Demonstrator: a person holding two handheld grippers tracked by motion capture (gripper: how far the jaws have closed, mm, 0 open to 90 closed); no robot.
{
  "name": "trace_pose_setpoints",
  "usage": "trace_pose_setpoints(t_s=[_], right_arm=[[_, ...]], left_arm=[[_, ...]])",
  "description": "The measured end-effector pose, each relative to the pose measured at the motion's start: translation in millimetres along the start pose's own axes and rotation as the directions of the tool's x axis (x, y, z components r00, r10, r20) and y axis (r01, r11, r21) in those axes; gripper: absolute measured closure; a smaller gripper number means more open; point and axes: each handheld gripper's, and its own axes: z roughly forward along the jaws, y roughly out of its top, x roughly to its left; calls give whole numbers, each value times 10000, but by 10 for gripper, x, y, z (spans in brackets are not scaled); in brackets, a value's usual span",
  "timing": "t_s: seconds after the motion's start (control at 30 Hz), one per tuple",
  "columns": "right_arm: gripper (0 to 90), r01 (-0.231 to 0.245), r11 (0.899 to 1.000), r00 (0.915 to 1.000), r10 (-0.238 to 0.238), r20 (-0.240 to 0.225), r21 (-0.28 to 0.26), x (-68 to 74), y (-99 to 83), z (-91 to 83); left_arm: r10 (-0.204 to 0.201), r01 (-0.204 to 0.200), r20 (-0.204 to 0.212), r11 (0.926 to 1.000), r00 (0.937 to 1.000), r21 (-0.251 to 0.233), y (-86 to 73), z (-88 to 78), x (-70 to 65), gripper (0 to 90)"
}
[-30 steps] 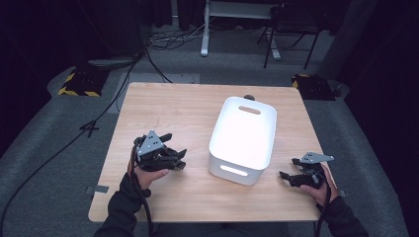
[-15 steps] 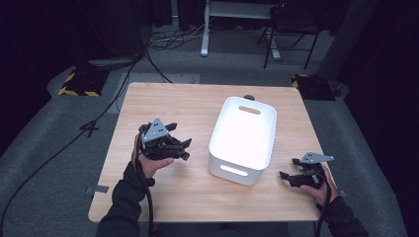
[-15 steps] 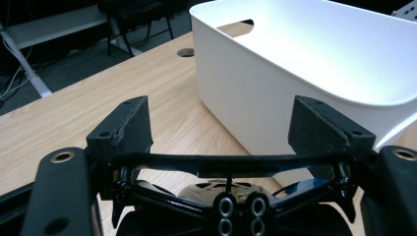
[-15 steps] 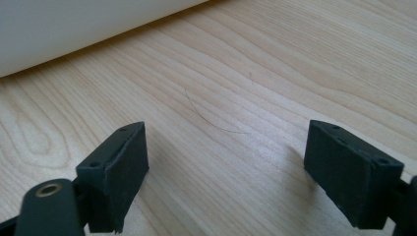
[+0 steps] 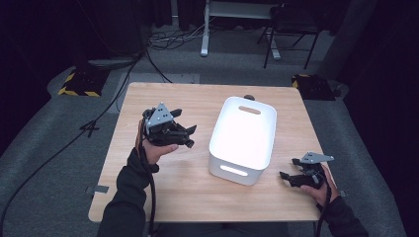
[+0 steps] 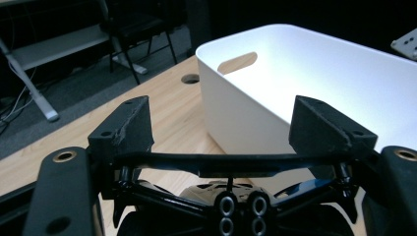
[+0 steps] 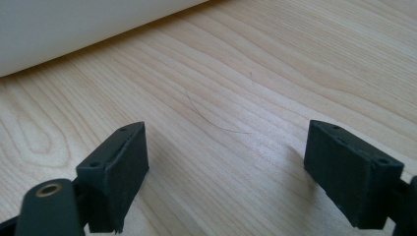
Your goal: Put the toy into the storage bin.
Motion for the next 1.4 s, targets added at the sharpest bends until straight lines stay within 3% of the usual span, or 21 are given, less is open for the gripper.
trace_pose_setpoints(t_s=[0.57,0.83,1.4], right_arm=[[171,59,10000,10000,-59,-10,15,-4,-2,-2],[171,111,9999,9999,-111,-27,24,-6,-3,-4],[171,111,9999,9999,-111,-25,21,-6,-4,-4]], left_arm=[[350,-350,-7,9991,9994,-238,376,90,36,253],[321,-317,107,9989,9994,-347,479,136,22,253],[678,-655,343,9959,9971,-630,690,213,-78,255]])
